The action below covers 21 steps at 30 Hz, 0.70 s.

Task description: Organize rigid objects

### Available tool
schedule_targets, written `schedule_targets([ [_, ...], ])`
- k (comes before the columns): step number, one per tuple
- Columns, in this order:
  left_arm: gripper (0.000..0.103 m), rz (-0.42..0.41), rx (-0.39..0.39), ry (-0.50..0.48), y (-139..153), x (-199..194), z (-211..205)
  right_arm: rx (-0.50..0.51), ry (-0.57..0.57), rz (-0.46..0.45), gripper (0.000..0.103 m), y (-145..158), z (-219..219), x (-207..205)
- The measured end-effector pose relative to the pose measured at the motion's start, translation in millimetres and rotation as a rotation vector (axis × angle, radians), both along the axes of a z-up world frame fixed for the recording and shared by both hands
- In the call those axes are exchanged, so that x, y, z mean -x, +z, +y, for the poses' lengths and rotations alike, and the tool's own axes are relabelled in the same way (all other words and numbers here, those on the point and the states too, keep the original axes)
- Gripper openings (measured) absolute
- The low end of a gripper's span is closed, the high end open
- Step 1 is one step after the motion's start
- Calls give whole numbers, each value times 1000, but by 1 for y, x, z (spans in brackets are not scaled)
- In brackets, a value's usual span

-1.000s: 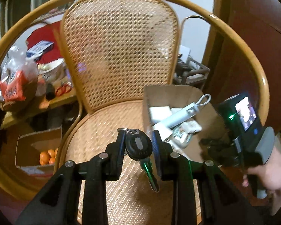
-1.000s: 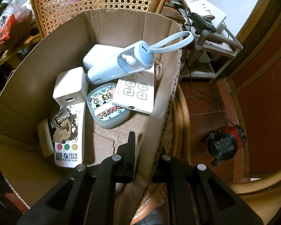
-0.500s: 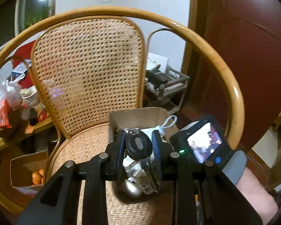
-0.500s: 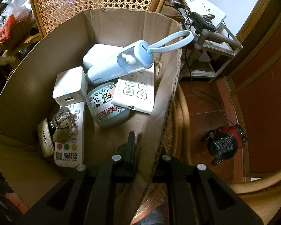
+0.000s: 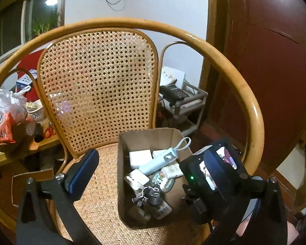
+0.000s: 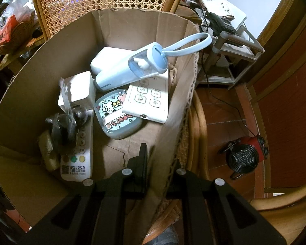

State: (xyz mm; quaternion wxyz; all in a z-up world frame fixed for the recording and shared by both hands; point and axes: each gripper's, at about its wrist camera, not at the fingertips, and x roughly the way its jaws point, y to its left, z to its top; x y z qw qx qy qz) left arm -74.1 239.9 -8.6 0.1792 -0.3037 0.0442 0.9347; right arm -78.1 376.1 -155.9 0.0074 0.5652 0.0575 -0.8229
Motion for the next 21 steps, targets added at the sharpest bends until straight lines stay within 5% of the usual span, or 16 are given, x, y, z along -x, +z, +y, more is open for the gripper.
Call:
schedule_targets([
  [9,103,-13,60,63,-7,4,-27,-38,4,27,14,5,-3,-5],
  [11,103,0,93,96,-10,3,-41,-61,2,69,24,13,-6,-12],
  [13,103,10,116,126,-12,2,-55,-89,-10,125,60,23,-6,-20],
  [15,103,31,116,143,-11,0,-72,-93,-13,184,77,33,-6,-31],
  [21,103,95,58,197,-1,-11,-135,-78,-21,330,79,61,-14,-64],
])
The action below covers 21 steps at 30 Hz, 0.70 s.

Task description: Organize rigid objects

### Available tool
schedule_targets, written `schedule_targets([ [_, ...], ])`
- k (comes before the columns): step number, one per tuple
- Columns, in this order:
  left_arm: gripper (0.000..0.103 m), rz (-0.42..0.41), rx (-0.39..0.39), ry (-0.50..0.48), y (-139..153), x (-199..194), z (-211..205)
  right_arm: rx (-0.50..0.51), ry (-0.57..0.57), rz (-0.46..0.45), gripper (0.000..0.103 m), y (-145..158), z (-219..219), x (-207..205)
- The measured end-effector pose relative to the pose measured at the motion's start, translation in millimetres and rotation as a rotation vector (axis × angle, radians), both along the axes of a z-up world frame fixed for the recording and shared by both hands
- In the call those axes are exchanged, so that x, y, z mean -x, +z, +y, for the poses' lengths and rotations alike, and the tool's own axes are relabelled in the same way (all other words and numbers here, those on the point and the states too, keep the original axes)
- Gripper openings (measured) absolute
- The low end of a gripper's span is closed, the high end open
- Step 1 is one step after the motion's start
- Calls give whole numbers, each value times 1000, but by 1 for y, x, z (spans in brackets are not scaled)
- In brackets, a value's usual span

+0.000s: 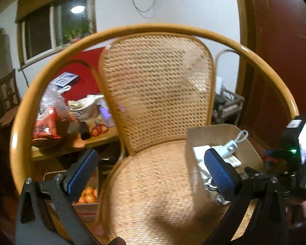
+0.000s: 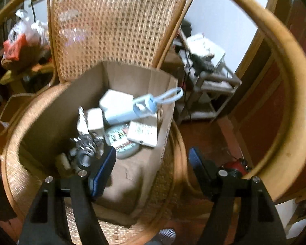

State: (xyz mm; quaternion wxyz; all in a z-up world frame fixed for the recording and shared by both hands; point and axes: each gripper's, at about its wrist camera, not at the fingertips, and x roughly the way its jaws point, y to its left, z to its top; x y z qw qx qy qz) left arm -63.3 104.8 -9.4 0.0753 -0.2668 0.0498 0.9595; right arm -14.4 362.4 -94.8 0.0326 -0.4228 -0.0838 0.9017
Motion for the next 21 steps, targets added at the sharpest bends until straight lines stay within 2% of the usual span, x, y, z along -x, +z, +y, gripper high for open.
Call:
schedule_targets([
  [7,103,86,-25,60,5,-17,-54,14,32,169,79,29,-34,-28],
  [10,103,130,-16,75,4,-27,-67,28,41,261,79,42,-51,-32],
  [15,103,193,-29,117,4,-45,-84,63,37,411,80,65,-67,-63],
  [17,103,208,-49,132,4,-53,-89,84,36,451,83,71,-74,-68],
  [18,103,222,-71,134,3,-58,-93,89,34,469,89,73,-76,-74],
  [21,103,245,-98,133,0,-71,-95,87,40,518,91,77,-84,-90],
])
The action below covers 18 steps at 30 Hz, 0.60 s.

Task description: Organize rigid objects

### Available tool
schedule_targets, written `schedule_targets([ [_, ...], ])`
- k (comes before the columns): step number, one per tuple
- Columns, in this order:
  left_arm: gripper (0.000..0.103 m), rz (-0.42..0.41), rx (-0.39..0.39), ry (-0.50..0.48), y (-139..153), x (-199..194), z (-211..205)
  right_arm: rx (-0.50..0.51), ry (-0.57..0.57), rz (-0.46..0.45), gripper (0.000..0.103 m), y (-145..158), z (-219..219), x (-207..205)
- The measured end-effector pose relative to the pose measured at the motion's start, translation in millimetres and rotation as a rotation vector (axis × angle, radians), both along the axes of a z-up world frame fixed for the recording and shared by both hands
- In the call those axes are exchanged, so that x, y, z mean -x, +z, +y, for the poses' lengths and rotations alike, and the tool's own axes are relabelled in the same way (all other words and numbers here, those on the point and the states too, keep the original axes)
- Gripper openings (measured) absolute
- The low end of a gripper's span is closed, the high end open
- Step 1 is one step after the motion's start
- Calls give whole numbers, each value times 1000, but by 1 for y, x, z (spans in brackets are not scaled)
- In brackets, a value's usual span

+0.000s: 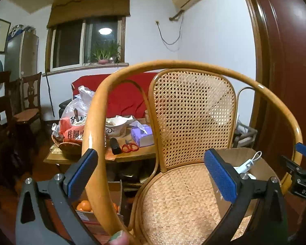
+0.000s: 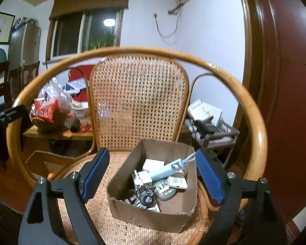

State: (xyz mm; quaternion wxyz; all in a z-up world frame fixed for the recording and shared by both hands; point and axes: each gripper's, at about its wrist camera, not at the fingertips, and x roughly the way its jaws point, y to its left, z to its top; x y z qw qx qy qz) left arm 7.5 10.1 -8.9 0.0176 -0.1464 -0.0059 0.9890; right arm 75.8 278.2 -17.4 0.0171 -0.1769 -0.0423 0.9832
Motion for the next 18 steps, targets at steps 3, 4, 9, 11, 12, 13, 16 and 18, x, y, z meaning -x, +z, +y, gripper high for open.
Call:
schedule_targets([
  [3,103,15,-4,15,-4,-4,9,3,-24,52,93,3,-5,-9],
  [4,103,17,3,33,-6,-3,14,-2,-39,65,93,4,-6,-8],
  [9,103,51,-1,40,-14,5,42,12,-122,166,94,13,-10,-7],
  [11,103,71,2,39,-16,4,51,18,-141,185,95,15,-12,-5],
  [12,103,79,2,35,-17,2,53,23,-143,193,96,16,-12,-5],
  [13,103,88,1,26,-18,0,56,23,-146,196,96,16,-13,-5],
  [16,103,89,13,-13,-20,-1,63,14,-139,180,98,13,-15,-4],
  [18,103,91,28,2,-21,-1,65,7,-135,182,98,13,-16,-5],
])
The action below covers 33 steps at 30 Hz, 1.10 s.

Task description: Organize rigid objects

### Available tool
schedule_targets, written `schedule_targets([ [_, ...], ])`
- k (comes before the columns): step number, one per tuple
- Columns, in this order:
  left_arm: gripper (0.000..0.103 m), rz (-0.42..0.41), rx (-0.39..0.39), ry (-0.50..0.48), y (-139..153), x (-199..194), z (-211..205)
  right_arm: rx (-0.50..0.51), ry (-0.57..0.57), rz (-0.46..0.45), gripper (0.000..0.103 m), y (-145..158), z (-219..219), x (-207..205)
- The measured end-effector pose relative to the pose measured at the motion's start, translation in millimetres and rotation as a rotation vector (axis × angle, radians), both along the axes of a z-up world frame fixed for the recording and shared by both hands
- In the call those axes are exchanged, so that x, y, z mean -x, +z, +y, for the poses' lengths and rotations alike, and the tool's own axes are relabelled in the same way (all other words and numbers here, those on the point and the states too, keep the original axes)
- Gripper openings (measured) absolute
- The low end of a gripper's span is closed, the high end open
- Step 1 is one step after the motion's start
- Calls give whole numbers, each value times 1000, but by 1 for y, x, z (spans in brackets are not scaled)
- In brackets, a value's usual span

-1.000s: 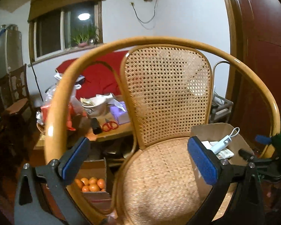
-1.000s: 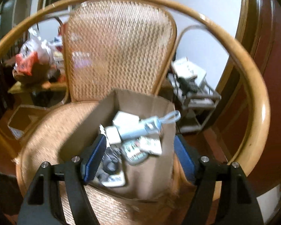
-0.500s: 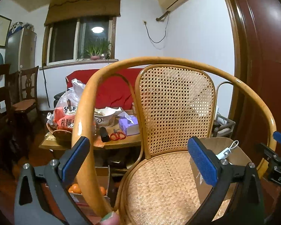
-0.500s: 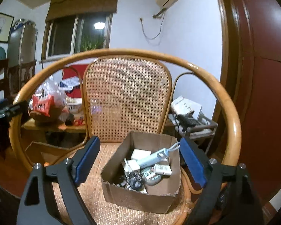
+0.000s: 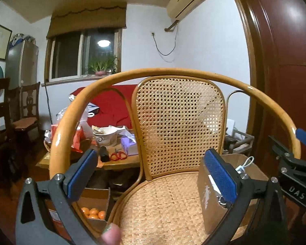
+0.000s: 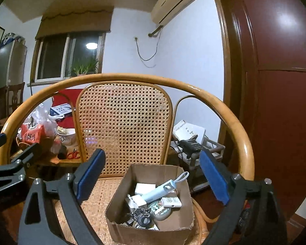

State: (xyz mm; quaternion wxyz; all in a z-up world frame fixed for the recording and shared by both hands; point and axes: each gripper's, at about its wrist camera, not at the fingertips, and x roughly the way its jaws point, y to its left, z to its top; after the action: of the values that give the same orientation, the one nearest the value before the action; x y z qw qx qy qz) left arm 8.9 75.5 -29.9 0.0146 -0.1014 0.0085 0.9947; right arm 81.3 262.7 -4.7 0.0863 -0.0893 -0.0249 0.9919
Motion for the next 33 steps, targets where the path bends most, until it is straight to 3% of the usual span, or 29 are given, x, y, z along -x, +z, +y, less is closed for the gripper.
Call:
schedule_targets([
  [33,103,-15,8,0,0,-1,-6,-15,5,-28,98,-2,5,-1],
])
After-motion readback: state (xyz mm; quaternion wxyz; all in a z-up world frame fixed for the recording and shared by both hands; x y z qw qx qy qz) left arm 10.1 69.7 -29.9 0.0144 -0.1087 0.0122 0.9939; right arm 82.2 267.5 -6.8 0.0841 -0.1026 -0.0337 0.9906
